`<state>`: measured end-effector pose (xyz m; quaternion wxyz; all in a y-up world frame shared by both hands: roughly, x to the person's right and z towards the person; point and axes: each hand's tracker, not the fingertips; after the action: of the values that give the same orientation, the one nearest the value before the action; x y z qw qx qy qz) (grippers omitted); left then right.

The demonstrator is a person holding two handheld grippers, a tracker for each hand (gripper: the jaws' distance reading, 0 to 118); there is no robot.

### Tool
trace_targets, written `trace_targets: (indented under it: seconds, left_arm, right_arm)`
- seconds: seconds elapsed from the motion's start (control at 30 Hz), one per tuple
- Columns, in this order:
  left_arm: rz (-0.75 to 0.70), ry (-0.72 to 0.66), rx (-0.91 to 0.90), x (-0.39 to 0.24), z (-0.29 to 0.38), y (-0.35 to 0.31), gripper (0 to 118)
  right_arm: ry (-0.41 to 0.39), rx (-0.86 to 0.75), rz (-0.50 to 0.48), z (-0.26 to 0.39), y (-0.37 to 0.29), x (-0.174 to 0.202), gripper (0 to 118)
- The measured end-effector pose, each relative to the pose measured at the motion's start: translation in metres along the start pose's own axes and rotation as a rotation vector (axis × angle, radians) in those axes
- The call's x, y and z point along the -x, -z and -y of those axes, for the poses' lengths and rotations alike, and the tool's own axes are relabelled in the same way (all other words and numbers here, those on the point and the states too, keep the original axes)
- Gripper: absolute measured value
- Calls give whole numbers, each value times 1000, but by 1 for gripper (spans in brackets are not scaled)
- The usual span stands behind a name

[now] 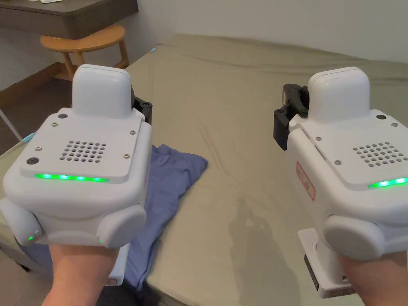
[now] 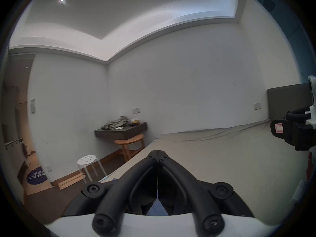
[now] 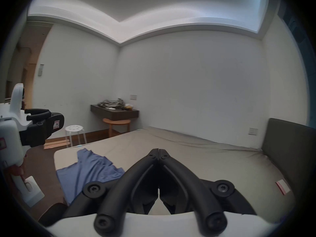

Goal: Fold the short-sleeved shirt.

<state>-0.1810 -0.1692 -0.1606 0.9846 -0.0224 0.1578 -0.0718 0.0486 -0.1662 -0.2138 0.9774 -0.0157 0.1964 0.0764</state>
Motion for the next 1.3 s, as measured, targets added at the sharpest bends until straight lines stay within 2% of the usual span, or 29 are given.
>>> trace_targets:
  seconds: [0.17, 0.5, 0.9, 1.13, 1.3]
  left_arm:
    - [-112, -15, 19, 41, 4, -9, 0]
    - [-196, 4, 48, 77, 15, -21, 0]
    - [-106, 3, 164, 75, 41, 18, 0]
    - [-15, -82, 390, 77, 92, 85, 0]
    - [85, -110, 599, 78, 164, 149, 0]
  right_arm:
    - [-1, -4, -122, -4, 19, 39, 0]
    - [-19, 5, -249, -7, 33, 88, 0]
    - [-34, 51, -232, 3, 47, 86, 0]
    - [-63, 102, -208, 21, 71, 83, 0]
    - [-90, 153, -175, 33, 86, 71, 0]
